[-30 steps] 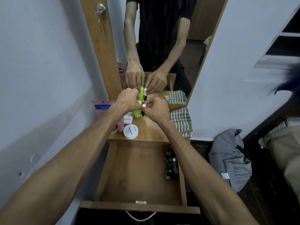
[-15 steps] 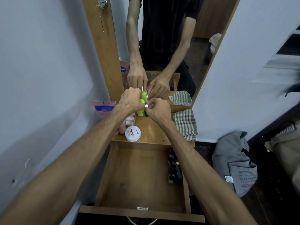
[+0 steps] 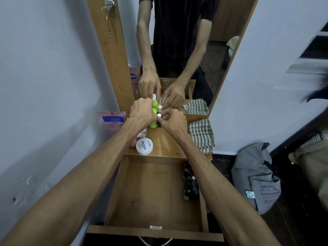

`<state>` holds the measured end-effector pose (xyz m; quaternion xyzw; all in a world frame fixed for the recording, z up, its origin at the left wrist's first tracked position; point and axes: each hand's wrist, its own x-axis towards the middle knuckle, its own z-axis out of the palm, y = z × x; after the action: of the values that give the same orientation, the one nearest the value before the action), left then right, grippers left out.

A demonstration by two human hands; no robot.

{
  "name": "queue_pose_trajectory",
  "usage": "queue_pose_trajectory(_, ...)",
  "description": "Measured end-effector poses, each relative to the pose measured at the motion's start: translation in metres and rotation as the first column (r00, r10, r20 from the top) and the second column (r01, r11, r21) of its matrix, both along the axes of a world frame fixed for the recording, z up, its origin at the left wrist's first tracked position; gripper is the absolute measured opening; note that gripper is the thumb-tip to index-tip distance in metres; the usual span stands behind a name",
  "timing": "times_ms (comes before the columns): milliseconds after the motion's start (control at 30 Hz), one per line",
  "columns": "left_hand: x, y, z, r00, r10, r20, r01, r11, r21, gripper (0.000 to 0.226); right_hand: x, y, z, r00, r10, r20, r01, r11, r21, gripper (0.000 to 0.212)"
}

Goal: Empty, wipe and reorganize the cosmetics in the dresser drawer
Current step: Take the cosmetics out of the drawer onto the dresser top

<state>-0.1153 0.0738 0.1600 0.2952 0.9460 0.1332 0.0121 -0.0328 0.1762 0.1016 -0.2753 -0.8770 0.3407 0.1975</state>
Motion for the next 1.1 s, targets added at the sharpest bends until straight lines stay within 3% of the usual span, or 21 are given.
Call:
queue_pose_trajectory(233,0.017,-0.01,0.015,0.984,-0.03,-0.177,0.035,0.999,0.026,0.035,0.028,0.001,0.001,0.999,0.027,0.022,-0.028,0.999,0.034,0.016)
queue_pose_trajectory(333,0.03,-0.017,0.011,0.952,-0.133,-0.276,0.195,0.958,0.209,0.024,0.048,0.0,0.003,0.997,0.071,0.011,-0.072,0.995,0.067,0.013)
queue_pose_trajectory(467,0.066,-0.031,0.001,0.917,-0.25,-0.312,0.367,0.834,0.411,0.004,0.084,-0.001,0.003,0.988,0.15,0.043,-0.154,0.981,0.116,0.009)
queue_pose_trajectory(633,0.113,-0.048,-0.035,0.923,-0.36,-0.139,0.384,0.822,0.42,0.006,0.137,0.0,-0.005,0.956,0.249,0.154,-0.263,0.961,0.082,0.007)
queue_pose_trajectory(833,0.157,-0.057,-0.083,0.902,-0.4,0.165,0.378,0.914,0.15,0.015,0.194,-0.004,-0.015,0.913,0.223,0.341,-0.25,0.968,0.036,0.008)
queue_pose_trajectory(1100,0.196,-0.052,-0.111,0.877,-0.39,0.281,0.386,0.92,0.074,0.024,0.234,-0.01,-0.032,0.862,0.144,0.486,-0.243,0.959,0.148,0.018)
